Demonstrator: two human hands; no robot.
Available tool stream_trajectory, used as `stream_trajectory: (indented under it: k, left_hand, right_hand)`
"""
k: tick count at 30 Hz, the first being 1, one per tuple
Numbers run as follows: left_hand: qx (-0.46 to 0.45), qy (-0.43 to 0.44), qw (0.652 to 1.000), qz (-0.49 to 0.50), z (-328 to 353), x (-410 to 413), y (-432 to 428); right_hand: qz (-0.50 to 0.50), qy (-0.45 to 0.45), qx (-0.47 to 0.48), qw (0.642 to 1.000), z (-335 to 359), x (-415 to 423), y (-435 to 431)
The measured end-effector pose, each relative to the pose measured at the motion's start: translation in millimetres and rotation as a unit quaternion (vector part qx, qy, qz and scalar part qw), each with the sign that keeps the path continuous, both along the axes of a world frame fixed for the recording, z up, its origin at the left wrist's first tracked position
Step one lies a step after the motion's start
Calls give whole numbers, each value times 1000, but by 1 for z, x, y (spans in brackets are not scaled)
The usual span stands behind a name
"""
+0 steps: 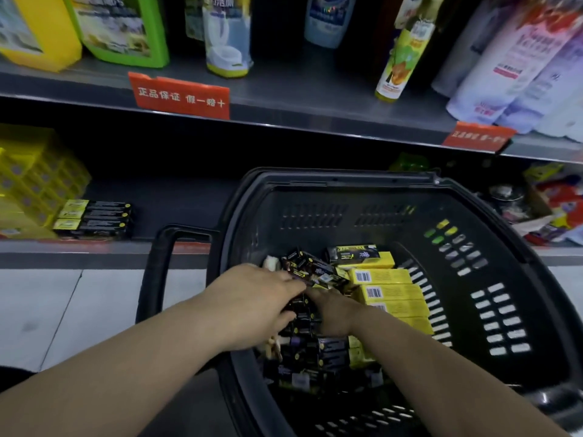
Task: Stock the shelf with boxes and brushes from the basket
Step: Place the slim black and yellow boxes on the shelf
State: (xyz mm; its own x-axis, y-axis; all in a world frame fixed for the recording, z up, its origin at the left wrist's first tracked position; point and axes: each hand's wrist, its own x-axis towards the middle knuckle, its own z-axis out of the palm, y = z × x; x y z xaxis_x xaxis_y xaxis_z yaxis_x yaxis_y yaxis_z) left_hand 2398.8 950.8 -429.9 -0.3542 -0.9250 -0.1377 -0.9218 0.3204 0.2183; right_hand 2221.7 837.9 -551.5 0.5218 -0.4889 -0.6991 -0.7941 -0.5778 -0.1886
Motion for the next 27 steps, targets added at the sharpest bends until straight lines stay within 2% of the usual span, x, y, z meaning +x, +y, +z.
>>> stream_trajectory:
  k: [3,9,12,14,15,18,22,24,25,26,27]
  left_hand:
    - [11,-34,999,-6,-2,0,-1]
    - [24,-57,998,7,1,-8,-3]
    - [33,11,998,56,2,-18,-6]
    - [61,88,989,102,2,-25,-9]
    - [85,135,979,126,2,-27,-10]
    - [165,261,934,179,3,-26,-13]
    - [215,364,884,200,-1,-21,-14]
    - [236,417,842,248,-2,-17,-14]
    - [254,451,808,281,-1,-15,-15]
    - [276,488,766,315,1,-13,-16]
    - [296,525,720,344,2,-12,-18]
  right_hand:
    - [31,14,-36,999,0,-1,-9]
    - [19,-47,-92,994,37,-3,-4]
    - [3,-85,-173,981,87,-7,-7]
    - [-65,-174,-177,967,118,-11,-6]
    - [-124,-237,-149,952,130,-13,-3]
    - [-292,-370,-28,882,148,-9,9]
    - [-312,-435,25,844,147,3,13]
    - [-341,-454,87,818,136,5,8]
    - [-345,-444,102,821,126,5,4]
    - [-334,-413,96,841,113,5,1]
    - [-299,-354,66,884,98,2,-2]
